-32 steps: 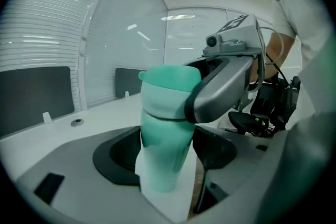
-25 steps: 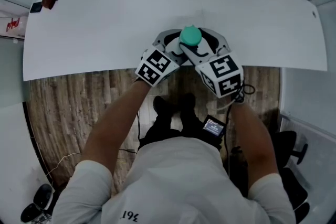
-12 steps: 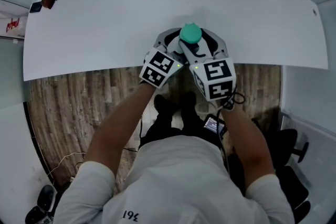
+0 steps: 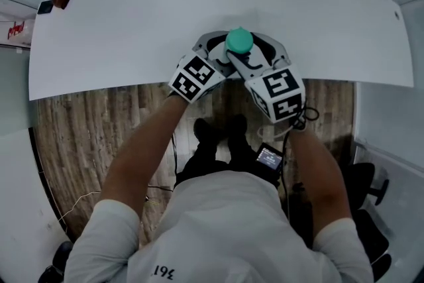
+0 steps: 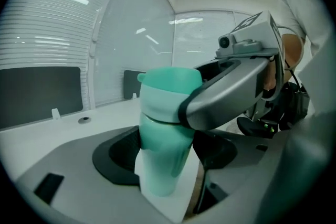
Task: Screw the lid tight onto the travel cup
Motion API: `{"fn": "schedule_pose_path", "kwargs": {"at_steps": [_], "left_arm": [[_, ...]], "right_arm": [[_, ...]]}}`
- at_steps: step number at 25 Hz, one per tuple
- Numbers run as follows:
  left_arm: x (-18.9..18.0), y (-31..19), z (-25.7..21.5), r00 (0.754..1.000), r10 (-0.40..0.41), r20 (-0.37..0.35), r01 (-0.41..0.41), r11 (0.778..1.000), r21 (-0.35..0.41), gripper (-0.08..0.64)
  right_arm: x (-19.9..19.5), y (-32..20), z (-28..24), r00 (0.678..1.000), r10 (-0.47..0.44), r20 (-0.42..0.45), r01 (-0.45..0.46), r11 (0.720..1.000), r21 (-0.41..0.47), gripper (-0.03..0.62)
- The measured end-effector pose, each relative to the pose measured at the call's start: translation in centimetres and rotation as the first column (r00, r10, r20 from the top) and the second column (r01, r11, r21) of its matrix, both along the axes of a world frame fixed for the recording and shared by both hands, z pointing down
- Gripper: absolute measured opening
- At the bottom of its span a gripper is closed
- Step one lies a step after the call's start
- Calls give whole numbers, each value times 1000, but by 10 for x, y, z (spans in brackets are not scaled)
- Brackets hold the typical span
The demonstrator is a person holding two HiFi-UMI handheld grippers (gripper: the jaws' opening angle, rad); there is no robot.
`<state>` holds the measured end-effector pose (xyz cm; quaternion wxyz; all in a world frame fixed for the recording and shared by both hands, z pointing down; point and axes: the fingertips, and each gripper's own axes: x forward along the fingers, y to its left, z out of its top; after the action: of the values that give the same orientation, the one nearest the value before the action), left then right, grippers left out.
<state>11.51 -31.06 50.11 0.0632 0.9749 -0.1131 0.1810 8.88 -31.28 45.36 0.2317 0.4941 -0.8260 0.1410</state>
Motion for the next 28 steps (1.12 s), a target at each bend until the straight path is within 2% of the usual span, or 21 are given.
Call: {"fn": "schedule_pose_path", "kwargs": {"at_steps": [9,12,16,19,24,28], "left_arm": [[0,-2,1,991,-137,-2,137,990,21,321],[1,-2,1,988,-155,-1,155,988,19,321],[2,3,2,998,-57,15,57,998,7,322],[-1,5,3,1000,19,16,-19,1000,-9,322],[0,12,2,994,113,9,-113,994,-7,322],[-1,18,2,984,175,11,-175,984,-14,322]], "right_arm": [[0,4,-2,983,180,-20,-180,984,9,281],[0,5,-1,982,189,-10,-189,982,18,279],[2,7,-1,990,140,-5,-140,990,13,279],[-1,7,0,998,68,-12,-68,998,13,280],[-9,6,-5,991,-67,-119,69,997,20,297],[-18,2,-6,986,-136,-101,138,990,12,307]]}}
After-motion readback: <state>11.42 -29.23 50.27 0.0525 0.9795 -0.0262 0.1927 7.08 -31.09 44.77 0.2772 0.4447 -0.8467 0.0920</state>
